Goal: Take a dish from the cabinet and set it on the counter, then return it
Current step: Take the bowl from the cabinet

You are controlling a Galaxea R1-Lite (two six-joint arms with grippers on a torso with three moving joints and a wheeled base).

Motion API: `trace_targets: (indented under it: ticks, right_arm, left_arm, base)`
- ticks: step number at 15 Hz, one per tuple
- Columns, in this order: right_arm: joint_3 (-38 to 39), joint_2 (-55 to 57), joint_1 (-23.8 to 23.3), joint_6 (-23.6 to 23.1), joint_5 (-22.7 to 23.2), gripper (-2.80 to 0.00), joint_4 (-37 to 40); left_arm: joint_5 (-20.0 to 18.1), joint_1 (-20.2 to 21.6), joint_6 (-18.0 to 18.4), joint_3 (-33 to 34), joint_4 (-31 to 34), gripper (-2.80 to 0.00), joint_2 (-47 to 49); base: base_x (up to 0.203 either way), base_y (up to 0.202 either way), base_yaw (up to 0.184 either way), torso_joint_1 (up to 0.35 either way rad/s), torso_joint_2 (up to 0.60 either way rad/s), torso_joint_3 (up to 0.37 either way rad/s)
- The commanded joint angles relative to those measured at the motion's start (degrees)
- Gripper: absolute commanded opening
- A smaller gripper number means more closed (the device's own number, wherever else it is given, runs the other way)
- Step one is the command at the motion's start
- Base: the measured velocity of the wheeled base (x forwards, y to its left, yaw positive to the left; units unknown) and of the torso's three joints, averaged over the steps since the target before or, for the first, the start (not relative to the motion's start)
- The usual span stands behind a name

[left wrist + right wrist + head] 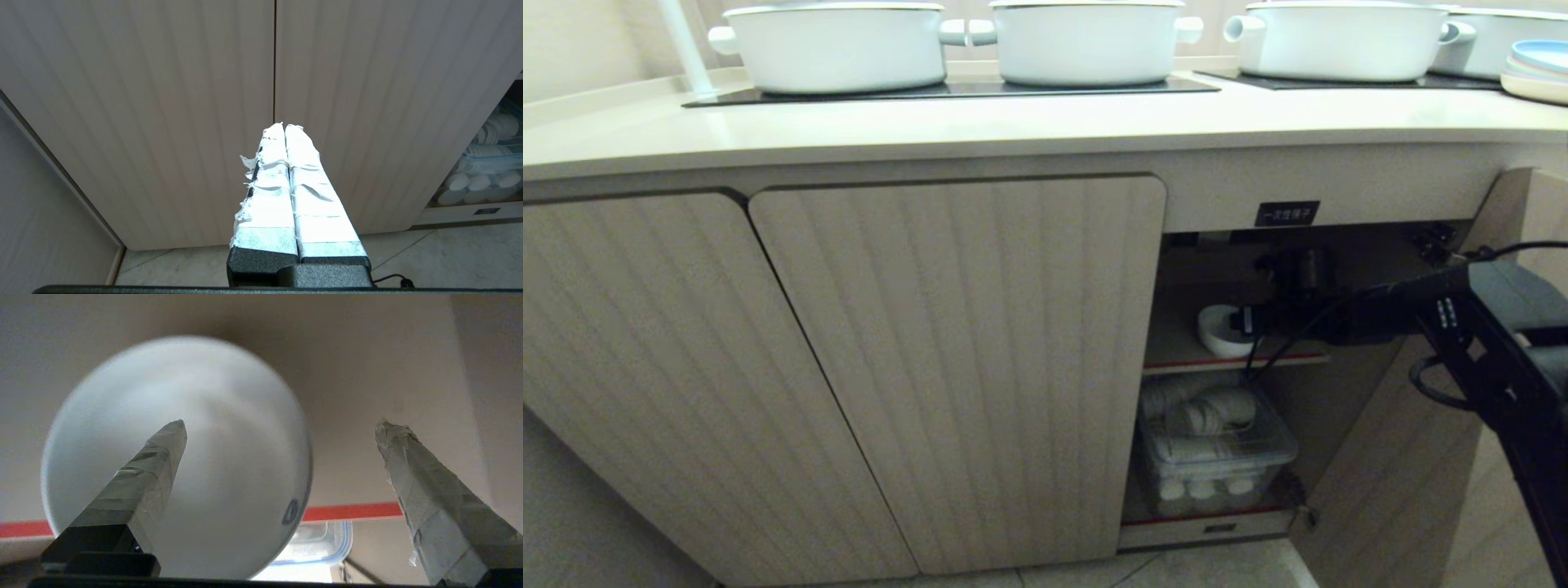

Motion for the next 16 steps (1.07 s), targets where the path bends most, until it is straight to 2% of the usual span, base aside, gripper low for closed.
trace_targets:
  ticks: [1,10,16]
  right_arm:
    - [-0.21,0.37,0.1,-0.04,-0.01,0.0,0.46]
    - [-6.75,1.9,0.01,0.04,2.62,0.0,8.49]
    - [-7.1,1.9,-0.17,-0.04,4.21,0.0,10.72]
  left_arm:
    - [0.0,0.0,-0.04,0.0,0.0,-2.8,-0.02]
    - [0.0,0.03,-0.01,0.0,0.0,-2.8,-0.02]
    - [0.0,0.0,-0.04,0.0,0.0,-2.8,-0.02]
  base:
    - [0.0,0.0,0.0,0.0,0.0,0.0]
    - [0.0,0.0,0.0,0.0,0.0,0.0]
    - [0.0,0.0,0.0,0.0,0.0,0.0]
